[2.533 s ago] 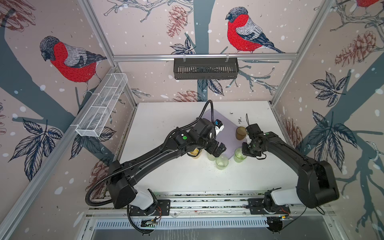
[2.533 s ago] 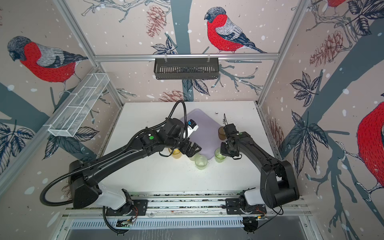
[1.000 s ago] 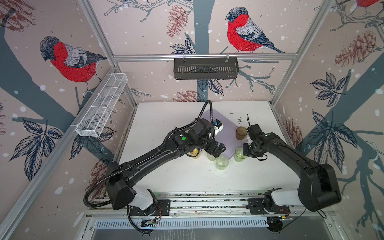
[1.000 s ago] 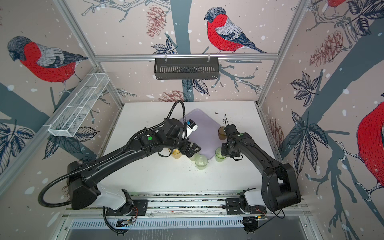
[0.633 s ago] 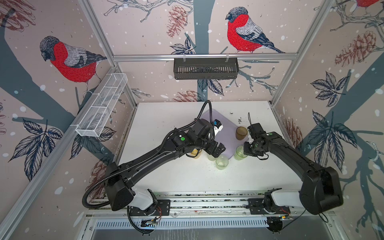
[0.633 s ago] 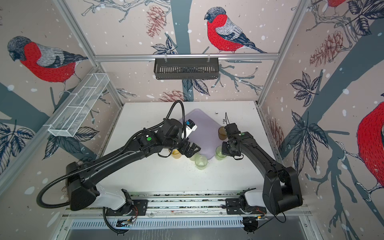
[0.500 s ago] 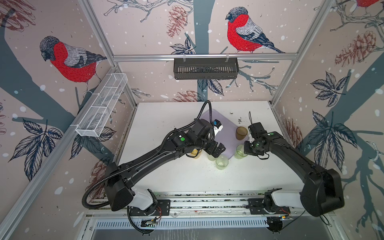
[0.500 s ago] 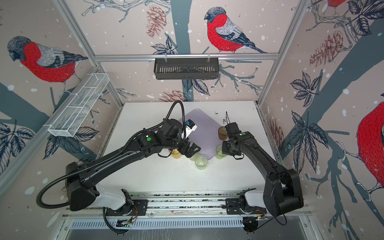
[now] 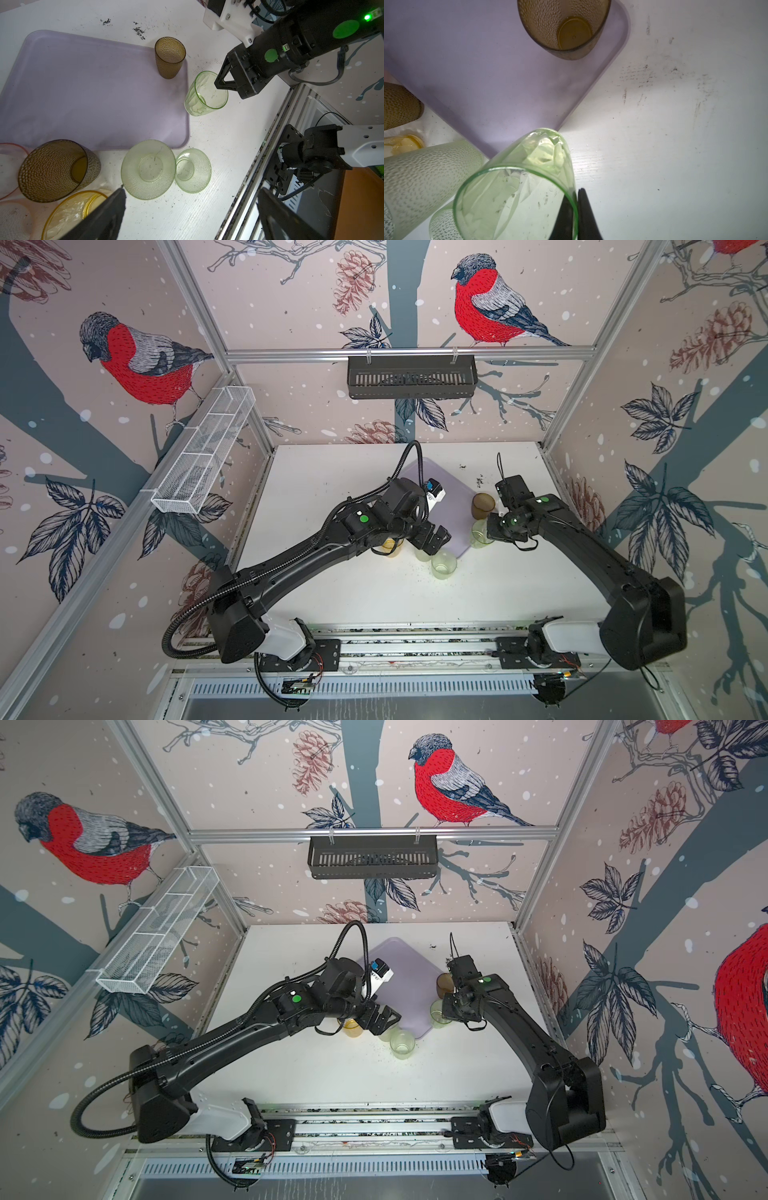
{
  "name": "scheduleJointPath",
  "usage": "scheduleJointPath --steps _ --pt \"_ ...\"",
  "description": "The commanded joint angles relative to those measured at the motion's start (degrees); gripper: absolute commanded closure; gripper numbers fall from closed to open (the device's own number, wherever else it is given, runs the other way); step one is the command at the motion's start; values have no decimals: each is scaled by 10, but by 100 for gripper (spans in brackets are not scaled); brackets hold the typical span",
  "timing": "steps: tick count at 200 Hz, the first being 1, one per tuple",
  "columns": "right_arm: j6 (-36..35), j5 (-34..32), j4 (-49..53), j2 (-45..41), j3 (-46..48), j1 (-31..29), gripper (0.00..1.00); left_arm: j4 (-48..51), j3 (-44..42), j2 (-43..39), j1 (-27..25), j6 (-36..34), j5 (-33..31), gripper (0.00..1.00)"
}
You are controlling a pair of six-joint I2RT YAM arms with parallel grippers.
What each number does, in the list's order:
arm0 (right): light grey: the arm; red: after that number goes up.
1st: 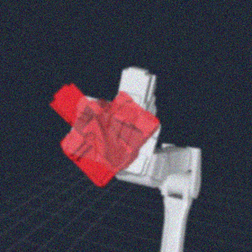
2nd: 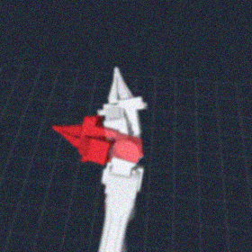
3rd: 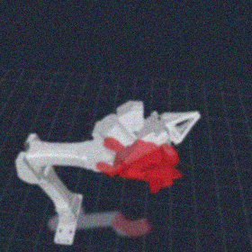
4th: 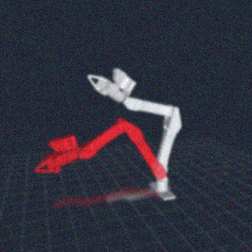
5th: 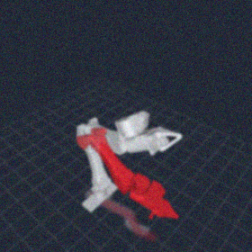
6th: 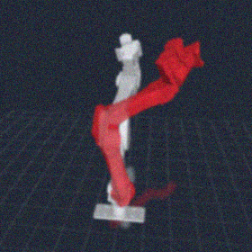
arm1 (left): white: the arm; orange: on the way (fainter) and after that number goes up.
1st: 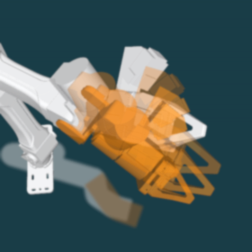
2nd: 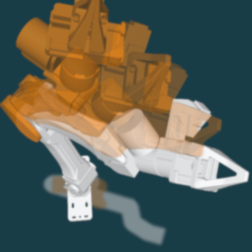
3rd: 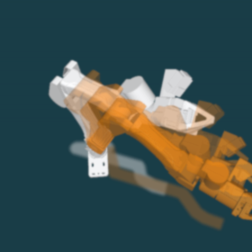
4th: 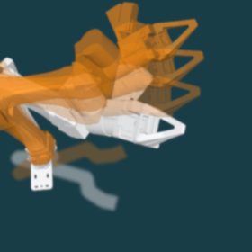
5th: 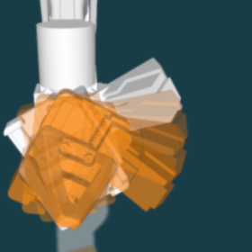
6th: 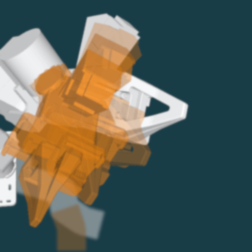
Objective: Place the glasses into the tray
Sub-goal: 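Lift the pale green glass and set it on the tray beside the amber glass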
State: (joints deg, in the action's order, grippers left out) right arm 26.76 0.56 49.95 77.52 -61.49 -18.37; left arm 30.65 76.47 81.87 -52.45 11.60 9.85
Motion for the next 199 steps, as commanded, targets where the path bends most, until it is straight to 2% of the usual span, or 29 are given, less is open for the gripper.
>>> scheduleJointPath --steps 1,86,199 --pt "3 -13 12 12 -18 -9 97 -6 -1 -6 4 -6 -12 2" --pt "3 -23 5 80 -70 -37 97 -9 -15 -19 26 0 -9 2" --pt "-2 -21 -24 147 -93 -49 97 -9 -17 -16 54 -2 2 2"
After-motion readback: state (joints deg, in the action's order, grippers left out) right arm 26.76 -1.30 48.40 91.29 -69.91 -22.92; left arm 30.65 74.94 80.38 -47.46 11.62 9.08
